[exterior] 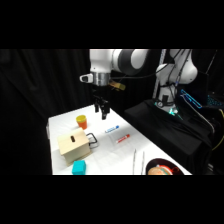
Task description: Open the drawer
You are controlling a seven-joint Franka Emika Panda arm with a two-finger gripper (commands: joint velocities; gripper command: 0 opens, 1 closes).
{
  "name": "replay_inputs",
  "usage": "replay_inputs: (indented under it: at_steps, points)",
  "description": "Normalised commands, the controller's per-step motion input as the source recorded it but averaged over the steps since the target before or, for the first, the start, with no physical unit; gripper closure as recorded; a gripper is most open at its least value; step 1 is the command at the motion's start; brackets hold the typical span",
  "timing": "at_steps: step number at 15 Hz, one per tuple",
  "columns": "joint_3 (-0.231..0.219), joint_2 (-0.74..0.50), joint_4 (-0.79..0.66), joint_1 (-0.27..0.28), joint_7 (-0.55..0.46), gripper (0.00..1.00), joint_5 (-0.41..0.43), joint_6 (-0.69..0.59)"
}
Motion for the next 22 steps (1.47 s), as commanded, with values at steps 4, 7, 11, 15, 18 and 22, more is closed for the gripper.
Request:
replay_inputs:
  at_steps: [4, 7, 11, 15, 18, 22]
  points:
    - [0.032, 0.14, 0.16, -0.041, 0.09, 0.00, -0.053, 0.12]
    - [0.050, 0.15, 0.16, -0.026, 0.09, 0.00, -0.037, 0.13]
    - [0.056, 0.19, 0.16, -0.013, 0.11, 0.00, -0.046, 0.15]
    - [0.065, 0.30, 0.25, -0.001, 0.09, 0.00, -0.024, 0.16]
    - [0.058, 0.29, 0.23, -0.004, 0.07, 0.00, -0.006, 0.16]
    - [0.050, 0.26, 0.21, -0.022, 0.06, 0.00, 0.016, 0.17]
